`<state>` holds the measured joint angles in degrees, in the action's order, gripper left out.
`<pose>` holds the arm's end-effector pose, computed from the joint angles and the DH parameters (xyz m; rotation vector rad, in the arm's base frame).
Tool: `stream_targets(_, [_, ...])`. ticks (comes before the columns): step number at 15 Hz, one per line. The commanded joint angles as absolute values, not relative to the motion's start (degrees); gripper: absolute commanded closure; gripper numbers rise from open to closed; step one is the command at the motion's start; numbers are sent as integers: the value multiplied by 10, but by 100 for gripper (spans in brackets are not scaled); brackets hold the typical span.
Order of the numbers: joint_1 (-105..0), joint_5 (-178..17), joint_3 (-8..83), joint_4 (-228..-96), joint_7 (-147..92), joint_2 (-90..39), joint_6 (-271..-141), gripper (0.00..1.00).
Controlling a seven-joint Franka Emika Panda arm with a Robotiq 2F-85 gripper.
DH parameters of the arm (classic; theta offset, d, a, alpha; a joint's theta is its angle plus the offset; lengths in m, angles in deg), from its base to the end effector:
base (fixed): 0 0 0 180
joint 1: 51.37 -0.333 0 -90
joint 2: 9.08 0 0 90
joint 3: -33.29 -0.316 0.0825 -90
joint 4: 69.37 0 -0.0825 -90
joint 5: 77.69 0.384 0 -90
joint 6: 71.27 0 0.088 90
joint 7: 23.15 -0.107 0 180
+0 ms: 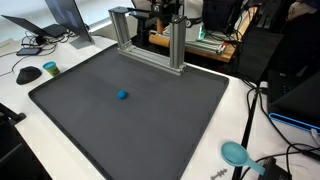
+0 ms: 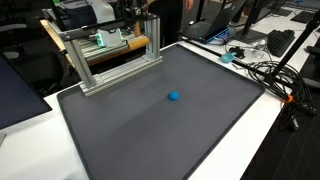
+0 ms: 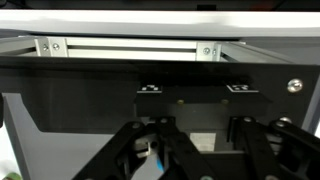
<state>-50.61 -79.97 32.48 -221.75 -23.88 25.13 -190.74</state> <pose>0.3585 -0.0018 0.4272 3.0987 0.0077 0.0353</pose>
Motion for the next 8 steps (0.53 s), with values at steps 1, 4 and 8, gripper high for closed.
stream_targets(1, [-510, -791, 326, -2217, -245, 260, -1896, 78])
stream_targets(4, [-512, -786, 328, -2212, -246, 263, -1901, 78])
stream_targets(8, [-514, -777, 329, -2181, -247, 257, -1904, 78])
